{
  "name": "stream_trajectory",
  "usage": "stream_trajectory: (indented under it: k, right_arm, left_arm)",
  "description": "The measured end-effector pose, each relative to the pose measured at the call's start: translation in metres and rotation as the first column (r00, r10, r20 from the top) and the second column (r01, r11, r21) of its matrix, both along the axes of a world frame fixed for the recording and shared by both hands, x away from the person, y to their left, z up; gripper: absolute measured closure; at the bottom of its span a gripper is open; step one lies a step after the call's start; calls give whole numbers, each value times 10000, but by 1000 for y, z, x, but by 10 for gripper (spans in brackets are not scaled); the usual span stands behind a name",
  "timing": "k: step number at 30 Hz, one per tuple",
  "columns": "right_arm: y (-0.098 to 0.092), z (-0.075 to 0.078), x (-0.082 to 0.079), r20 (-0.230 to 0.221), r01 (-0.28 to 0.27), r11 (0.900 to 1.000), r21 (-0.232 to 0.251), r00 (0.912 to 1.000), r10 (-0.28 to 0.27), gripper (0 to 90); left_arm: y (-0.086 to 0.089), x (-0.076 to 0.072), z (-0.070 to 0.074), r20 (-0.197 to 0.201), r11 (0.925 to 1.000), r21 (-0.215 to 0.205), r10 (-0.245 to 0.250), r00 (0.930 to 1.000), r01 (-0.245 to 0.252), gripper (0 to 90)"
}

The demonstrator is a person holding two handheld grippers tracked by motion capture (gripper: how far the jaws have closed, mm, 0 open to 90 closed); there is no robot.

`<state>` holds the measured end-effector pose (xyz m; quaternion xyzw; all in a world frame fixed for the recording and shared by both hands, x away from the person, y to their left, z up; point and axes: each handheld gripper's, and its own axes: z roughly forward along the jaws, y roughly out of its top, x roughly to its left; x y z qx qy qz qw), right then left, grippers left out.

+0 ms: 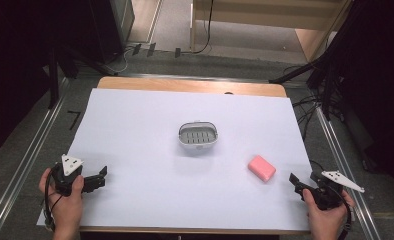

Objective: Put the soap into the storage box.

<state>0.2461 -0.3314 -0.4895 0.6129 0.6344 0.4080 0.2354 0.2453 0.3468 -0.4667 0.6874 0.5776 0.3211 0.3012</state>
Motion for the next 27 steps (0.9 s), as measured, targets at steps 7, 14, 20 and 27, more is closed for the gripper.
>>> stream_trajectory:
  k: [7,14,20,27]
  right_arm:
    - [4,3,2,250,-224,9997,-94,9994,227,274]
    - [16,10,8,152,-1305,9874,-896,9911,1324,373]
    - [22,22,15,40,-2454,9659,-828,9691,2466,376]
    - [38,33,17,-360,-3082,9445,-1142,9513,3061,280]
  left_arm:
    - [-1,0,0,-10,10000,65,-10,10000,10,0]
    - [-1,-1,0,20,10000,59,-15,10000,15,0]
    - [-1,-1,0,21,10000,95,-16,10000,15,0]
    - [-2,-1,0,59,9999,135,-38,10000,38,0]
